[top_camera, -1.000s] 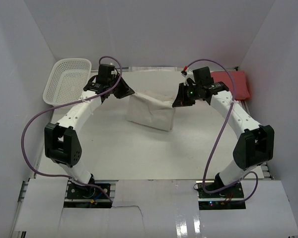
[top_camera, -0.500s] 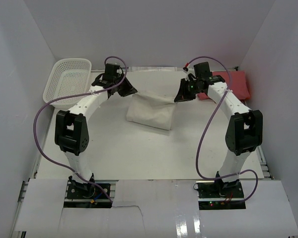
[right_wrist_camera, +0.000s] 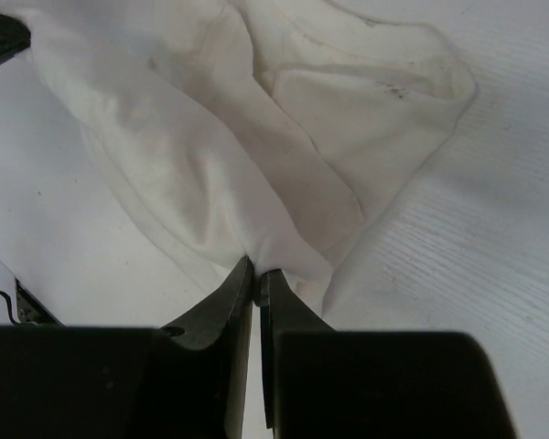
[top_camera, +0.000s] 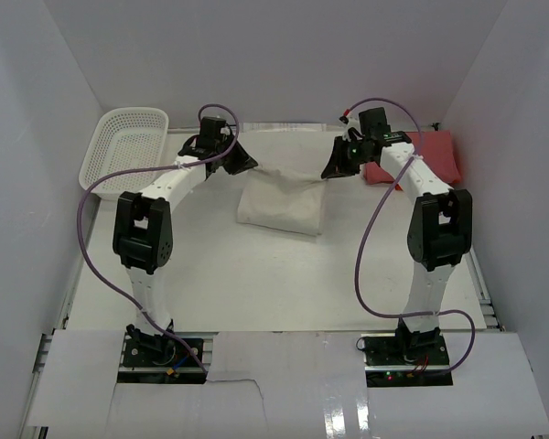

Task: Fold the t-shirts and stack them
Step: Fold the long partially folded tshirt into a neat square

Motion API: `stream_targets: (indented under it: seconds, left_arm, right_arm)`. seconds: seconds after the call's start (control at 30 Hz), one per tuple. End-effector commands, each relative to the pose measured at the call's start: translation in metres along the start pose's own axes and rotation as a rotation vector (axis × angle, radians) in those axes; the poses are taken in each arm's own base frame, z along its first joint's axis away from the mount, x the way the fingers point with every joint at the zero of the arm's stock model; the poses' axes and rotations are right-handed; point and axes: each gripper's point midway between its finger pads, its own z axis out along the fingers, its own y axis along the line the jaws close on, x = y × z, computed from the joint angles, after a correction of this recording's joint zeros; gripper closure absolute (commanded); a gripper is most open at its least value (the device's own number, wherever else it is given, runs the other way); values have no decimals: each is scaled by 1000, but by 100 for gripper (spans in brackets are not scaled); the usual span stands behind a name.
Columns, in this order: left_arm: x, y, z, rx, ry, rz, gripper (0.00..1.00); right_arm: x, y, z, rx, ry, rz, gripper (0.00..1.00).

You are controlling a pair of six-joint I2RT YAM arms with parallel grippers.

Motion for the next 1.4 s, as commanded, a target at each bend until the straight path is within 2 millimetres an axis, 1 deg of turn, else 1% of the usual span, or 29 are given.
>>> stream_targets:
  seconds: [0.0, 0.13, 0.27, 0.33, 0.37, 0.47, 0.53, 0.63, 0.7, 0.73, 0.77, 0.8, 0.83, 0.87, 0.9, 0.93, 0.97, 1.0, 1.03, 1.07, 1.1, 1.13, 1.17, 1.2, 1.23, 1.27, 1.3, 1.33, 1.37]
  left_arm:
    - [-25, -23, -3, 67, -72, 19, 100]
    - [-27, -19, 10, 64, -72, 20, 100]
    - [-33, -16, 22, 49, -96, 20, 100]
    - [-37, -12, 27, 37, -107, 17, 100]
    - [-38, -13, 29, 38, -113, 21, 100]
    - [-42, -7, 35, 26, -129, 11, 100]
    - [-47, -7, 38, 27, -142, 8, 100]
    - [-52, -8, 42, 34, -155, 14, 100]
    - [-56, -8, 47, 32, -164, 22, 100]
    - [-58, -7, 49, 31, -172, 27, 89]
    - [-61, -6, 51, 30, -180, 37, 72]
    - [-65, -6, 51, 24, -189, 36, 58]
    - [-70, -4, 51, 9, -212, 34, 35]
    - [-75, -5, 49, 9, -231, 37, 28]
    - [-80, -5, 47, 3, -247, 48, 23]
    - [-88, -6, 44, -11, -283, 52, 18]
    - [-96, -13, 36, -4, -313, 64, 16]
    - [-102, -15, 30, -7, -338, 83, 15]
    - [-111, -19, 22, -5, -374, 94, 14]
    - [-118, -23, 14, -3, -410, 113, 14]
    - [-122, -34, -2, 26, -444, 136, 14]
    - [-121, -38, -9, 45, -452, 148, 14]
    - [-114, -44, -14, 83, -430, 165, 15]
    - [-108, -47, -19, 94, -419, 171, 16]
    - [-103, -46, -19, 104, -401, 167, 16]
    - [-93, -51, -18, 148, -354, 174, 18]
    - [-85, -52, -16, 173, -325, 177, 20]
    - [-76, -49, -8, 190, -287, 163, 22]
    - [-70, -49, -2, 209, -257, 158, 25]
  right_arm:
    - [-32, 2, -4, -32, -79, -34, 92]
    - [-34, -6, 3, -28, -79, -22, 91]
    - [-42, -21, 11, -21, -96, -4, 90]
    - [-49, -26, 11, -26, -116, 7, 89]
    - [-52, -30, 15, -35, -118, 11, 90]
    - [-64, -36, 18, -39, -137, 25, 91]
    - [-73, -38, 20, -42, -154, 26, 91]
    - [-76, -45, 27, -34, -156, 37, 90]
    - [-83, -47, 27, -34, -178, 32, 89]
    - [-85, -51, 28, -24, -188, 38, 85]
    - [-84, -55, 30, -16, -195, 48, 68]
    - [-91, -56, 29, -12, -226, 36, 63]
    - [-98, -57, 24, 10, -258, 24, 59]
    - [-101, -57, 22, 16, -278, 14, 54]
    - [-101, -61, 21, 36, -292, 15, 52]
    - [-112, -53, 11, 31, -340, -14, 52]
    - [-115, -51, 7, 31, -359, -24, 51]
    - [-118, -48, 2, 33, -376, -35, 51]
    - [-120, -41, -6, 23, -398, -52, 51]
    - [-119, -38, -8, 13, -400, -59, 51]
    - [-115, -33, -10, -12, -390, -63, 49]
    - [-111, -29, -8, -37, -375, -62, 49]
    - [-107, -25, -5, -71, -356, -57, 50]
    - [-96, -19, 3, -142, -309, -37, 50]
    - [-94, -15, 8, -178, -299, -30, 51]
    - [-90, -12, 11, -216, -288, -19, 51]
    - [-84, -6, 16, -274, -268, -14, 51]
    - [-75, -6, 23, -297, -247, 30, 52]
    - [-78, -3, 25, -322, -257, 27, 58]
